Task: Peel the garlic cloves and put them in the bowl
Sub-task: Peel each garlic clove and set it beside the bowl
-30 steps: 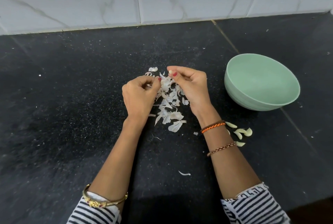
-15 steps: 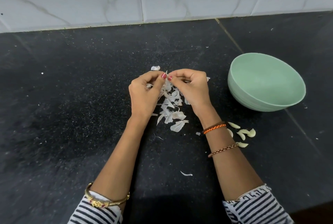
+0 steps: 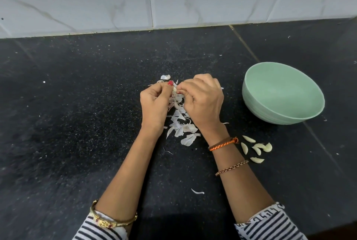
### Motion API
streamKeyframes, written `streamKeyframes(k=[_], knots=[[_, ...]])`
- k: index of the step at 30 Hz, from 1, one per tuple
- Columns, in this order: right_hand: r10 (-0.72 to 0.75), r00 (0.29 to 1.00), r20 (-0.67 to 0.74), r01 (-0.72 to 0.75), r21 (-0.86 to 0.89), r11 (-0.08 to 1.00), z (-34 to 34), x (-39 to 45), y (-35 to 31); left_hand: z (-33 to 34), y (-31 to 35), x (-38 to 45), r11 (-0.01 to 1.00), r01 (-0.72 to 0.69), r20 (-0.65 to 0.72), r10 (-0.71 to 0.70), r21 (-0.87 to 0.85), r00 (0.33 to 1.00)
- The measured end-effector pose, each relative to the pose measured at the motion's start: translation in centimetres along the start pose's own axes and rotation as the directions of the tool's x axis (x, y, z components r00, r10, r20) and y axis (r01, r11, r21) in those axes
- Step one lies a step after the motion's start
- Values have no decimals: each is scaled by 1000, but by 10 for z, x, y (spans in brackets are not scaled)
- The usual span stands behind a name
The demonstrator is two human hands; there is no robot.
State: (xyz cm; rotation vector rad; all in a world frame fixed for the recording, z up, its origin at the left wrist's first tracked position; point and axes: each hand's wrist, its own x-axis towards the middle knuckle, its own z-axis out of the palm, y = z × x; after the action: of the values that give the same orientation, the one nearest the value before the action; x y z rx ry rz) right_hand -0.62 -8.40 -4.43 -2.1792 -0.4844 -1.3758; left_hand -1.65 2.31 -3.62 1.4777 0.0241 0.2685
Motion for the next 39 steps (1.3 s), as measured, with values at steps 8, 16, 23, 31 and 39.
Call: streamKeyframes(k=[8,16,23,31,39], knots=[[337,919,205,-386,294,874,0,1,-12,-3,3,2,997,56,-84,-60,-52,995],[440,756,485,-654,515,555,-15,14,-13,-3,4,2,983,119,-46,-127,-142,991],[444,710,547,-704,543,458,-19,19,-9,-5,8,7,936,212,-48,-234,-280,971],[595,639,487,-768,435,470,-17,14,-11,-13,-2,2,952,-23,-126,64,306,990],[690,581,431,-810,384,443,-14,12,-5,-15,1,3,882,-116,-80,171,456,982]])
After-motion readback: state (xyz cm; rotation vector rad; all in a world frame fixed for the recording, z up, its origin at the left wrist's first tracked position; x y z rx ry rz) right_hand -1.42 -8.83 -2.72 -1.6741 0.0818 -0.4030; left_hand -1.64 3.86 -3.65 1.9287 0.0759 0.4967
